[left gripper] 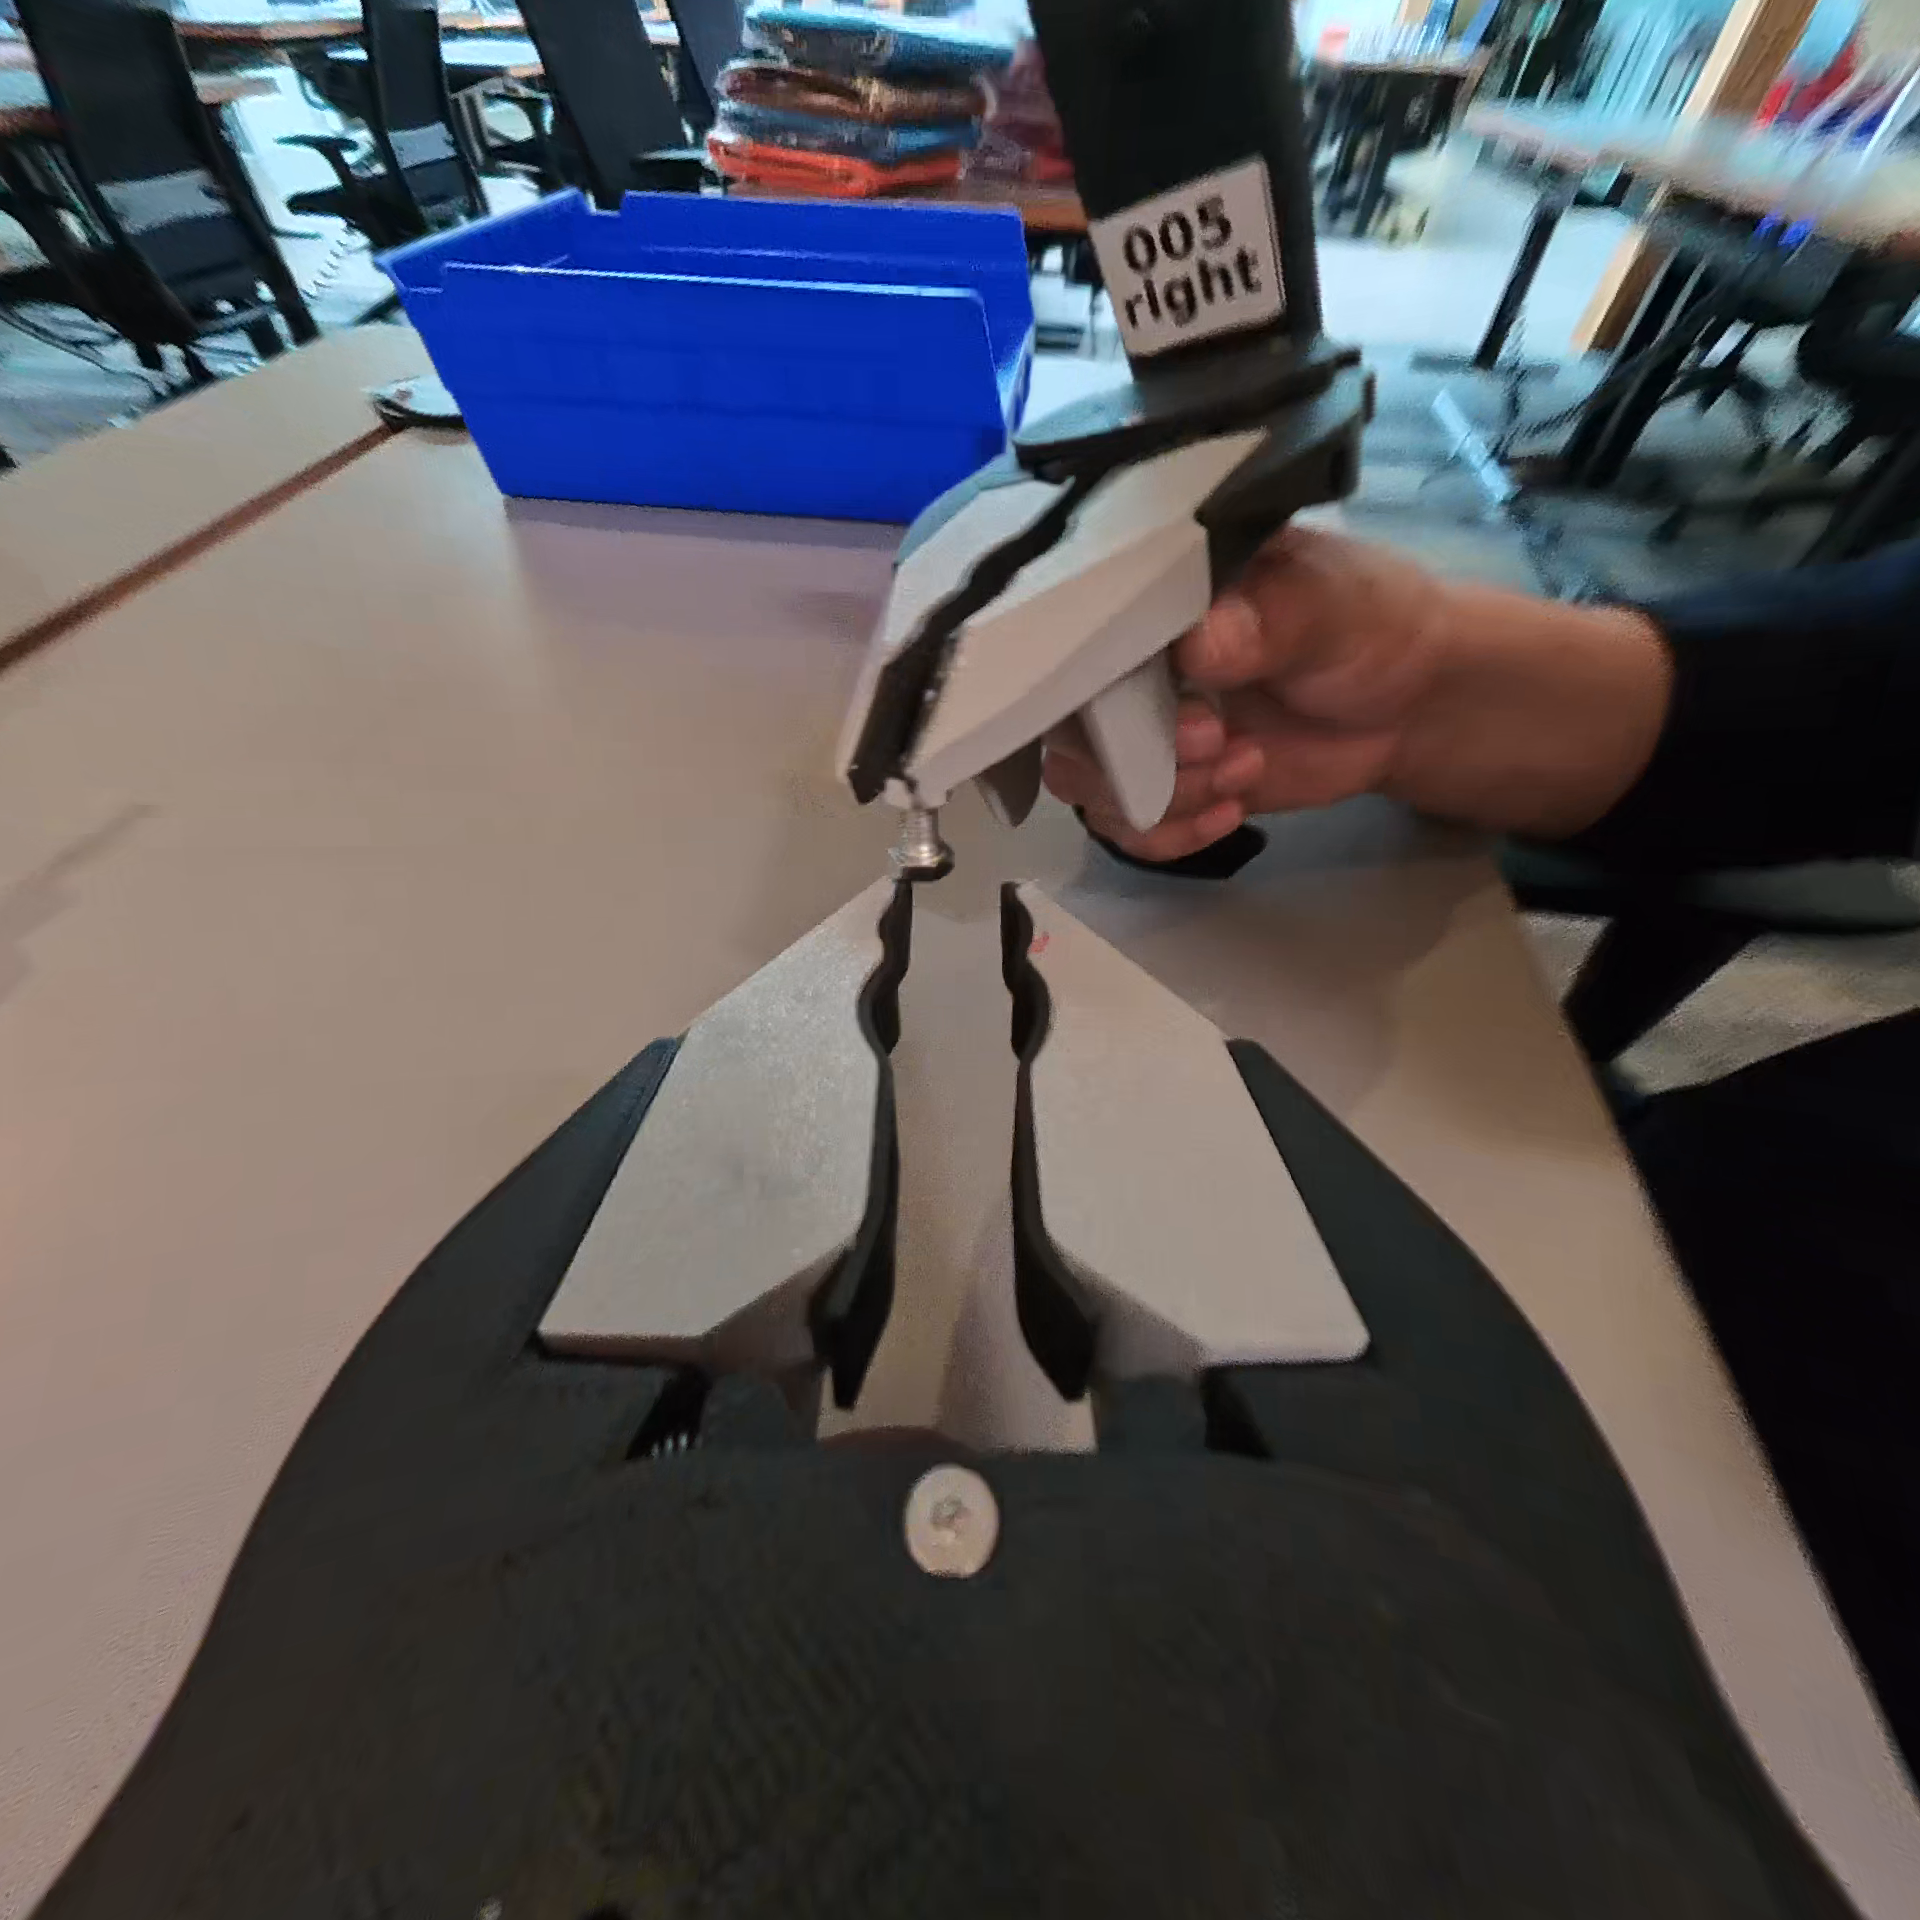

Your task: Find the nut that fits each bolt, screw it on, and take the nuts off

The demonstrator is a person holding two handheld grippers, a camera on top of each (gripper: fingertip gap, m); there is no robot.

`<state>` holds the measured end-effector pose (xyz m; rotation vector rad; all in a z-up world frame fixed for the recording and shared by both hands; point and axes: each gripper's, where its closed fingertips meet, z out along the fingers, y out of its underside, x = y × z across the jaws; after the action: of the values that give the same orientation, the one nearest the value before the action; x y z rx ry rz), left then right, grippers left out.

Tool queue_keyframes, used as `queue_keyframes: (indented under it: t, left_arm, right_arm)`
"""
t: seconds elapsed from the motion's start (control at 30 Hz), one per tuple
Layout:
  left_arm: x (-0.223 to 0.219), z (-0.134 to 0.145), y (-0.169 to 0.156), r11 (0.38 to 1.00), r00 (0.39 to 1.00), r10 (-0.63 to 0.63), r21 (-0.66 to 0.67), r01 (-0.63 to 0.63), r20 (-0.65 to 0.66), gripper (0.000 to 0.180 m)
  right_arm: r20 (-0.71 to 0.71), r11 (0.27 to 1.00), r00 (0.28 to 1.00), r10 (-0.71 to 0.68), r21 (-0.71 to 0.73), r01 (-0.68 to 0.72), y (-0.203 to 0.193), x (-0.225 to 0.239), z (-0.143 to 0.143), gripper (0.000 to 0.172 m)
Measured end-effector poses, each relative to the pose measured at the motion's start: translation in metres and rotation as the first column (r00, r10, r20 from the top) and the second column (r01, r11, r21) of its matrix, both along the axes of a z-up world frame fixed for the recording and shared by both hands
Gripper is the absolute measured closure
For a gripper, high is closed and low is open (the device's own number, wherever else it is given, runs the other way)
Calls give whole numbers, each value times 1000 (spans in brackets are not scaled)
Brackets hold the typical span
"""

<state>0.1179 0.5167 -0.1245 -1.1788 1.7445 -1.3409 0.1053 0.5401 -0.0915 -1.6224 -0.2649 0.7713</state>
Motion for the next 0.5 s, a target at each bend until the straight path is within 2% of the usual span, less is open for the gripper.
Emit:
queue_keyframes:
  t: [0.13,0.5]
  left_arm:
    - [-2,10,3,990,1000,-14,-143,16,11,167]
    - [-3,13,-2,980,999,-33,-194,36,16,171]
  right_arm:
    - [17,1000,1000,-7,15,7,-1,0,1,167]
    - [46,999,999,1,43,-3,-3,-7,3,167]
